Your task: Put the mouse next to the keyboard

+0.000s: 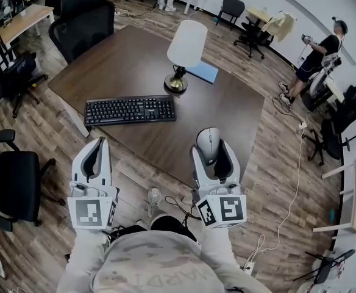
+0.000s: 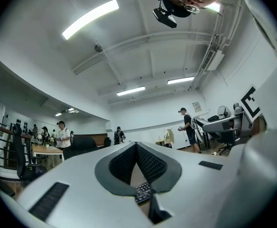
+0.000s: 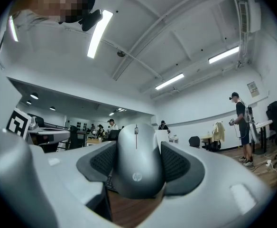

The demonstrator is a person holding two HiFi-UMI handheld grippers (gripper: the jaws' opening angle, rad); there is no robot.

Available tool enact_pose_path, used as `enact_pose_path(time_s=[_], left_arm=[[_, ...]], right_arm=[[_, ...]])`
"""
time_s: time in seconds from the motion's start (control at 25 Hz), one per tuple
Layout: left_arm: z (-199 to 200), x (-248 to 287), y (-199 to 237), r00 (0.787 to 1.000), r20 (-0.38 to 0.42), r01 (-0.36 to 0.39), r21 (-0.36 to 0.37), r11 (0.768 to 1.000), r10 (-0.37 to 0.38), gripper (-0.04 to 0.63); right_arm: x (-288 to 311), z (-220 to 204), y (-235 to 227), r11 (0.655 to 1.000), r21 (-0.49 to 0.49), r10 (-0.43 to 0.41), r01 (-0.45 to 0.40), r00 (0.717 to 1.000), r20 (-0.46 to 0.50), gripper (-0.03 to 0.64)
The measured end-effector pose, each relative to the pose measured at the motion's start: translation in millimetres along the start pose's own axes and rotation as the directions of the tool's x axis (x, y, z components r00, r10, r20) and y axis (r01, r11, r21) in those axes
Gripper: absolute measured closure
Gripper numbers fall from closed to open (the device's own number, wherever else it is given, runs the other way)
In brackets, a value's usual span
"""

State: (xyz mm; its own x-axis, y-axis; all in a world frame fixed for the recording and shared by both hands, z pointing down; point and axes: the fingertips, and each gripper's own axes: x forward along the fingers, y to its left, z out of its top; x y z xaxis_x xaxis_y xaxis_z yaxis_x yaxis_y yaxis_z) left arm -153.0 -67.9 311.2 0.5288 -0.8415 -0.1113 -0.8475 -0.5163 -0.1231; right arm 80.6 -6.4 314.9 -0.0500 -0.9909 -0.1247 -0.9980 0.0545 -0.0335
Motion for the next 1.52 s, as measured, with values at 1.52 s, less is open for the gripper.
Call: enact_pose_path(time_s=[1.52], left_arm=[[-48.9, 199.1, 42.8, 0.990, -0.082, -0.117, -0.006, 0.993, 0.116, 0.589]], right_arm=[[243.5, -132.8, -142.9, 0.993, 0.112, 0.014, 0.023, 0.950, -0.313, 0.313]])
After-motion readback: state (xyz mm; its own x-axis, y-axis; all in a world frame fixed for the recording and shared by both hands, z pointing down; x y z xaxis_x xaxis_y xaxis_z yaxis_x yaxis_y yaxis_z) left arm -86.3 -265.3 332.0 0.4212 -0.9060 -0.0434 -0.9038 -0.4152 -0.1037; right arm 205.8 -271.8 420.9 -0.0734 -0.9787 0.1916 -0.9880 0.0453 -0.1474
